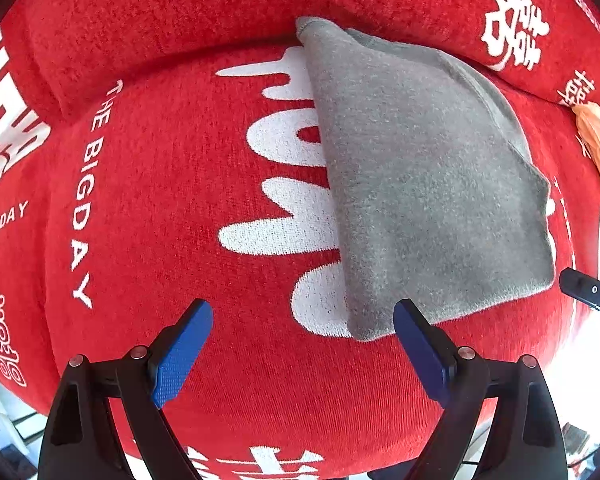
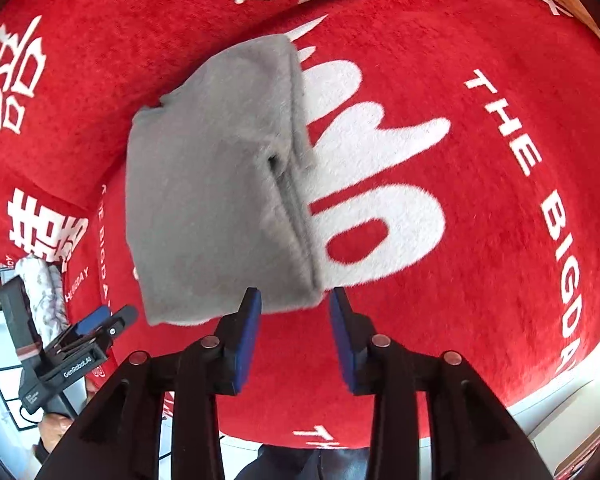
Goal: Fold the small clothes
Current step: 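Move both open tools to the folded sweater's edge, then grasp the sweater edge with the right tool and lift it, then lay the sweater edge down and open the right tool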
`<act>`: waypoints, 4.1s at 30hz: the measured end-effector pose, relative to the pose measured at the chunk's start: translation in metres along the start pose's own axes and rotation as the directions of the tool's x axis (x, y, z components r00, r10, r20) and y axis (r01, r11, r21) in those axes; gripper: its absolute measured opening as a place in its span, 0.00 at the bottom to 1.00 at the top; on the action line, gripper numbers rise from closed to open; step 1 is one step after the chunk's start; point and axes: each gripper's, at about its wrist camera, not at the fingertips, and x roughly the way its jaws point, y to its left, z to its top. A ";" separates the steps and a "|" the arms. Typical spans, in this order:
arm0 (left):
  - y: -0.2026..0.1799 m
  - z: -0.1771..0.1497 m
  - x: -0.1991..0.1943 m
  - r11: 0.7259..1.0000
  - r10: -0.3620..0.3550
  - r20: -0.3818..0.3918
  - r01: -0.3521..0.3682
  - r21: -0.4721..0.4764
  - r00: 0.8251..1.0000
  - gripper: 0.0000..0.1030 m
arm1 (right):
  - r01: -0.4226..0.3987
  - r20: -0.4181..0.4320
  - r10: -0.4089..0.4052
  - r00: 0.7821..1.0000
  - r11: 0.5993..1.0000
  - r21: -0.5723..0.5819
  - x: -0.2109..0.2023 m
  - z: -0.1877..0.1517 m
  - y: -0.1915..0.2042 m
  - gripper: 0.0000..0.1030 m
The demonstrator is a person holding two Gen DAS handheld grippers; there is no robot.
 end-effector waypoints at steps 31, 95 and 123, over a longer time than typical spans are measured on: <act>-0.004 0.051 0.016 0.994 -0.058 -0.050 0.053 -0.097 0.997 1.00 | -0.054 -0.057 0.051 0.997 0.997 -0.053 0.004 0.070 -0.001 0.74; 0.076 0.038 -0.003 0.902 -0.398 0.039 0.399 -0.166 0.917 0.47 | -0.615 -0.218 0.633 0.742 0.774 0.153 0.085 0.015 0.073 0.30; 0.120 0.004 0.002 0.992 0.030 0.102 -0.017 -0.125 0.994 0.65 | 0.089 0.004 -0.091 0.996 0.953 -0.290 0.054 0.009 0.075 0.31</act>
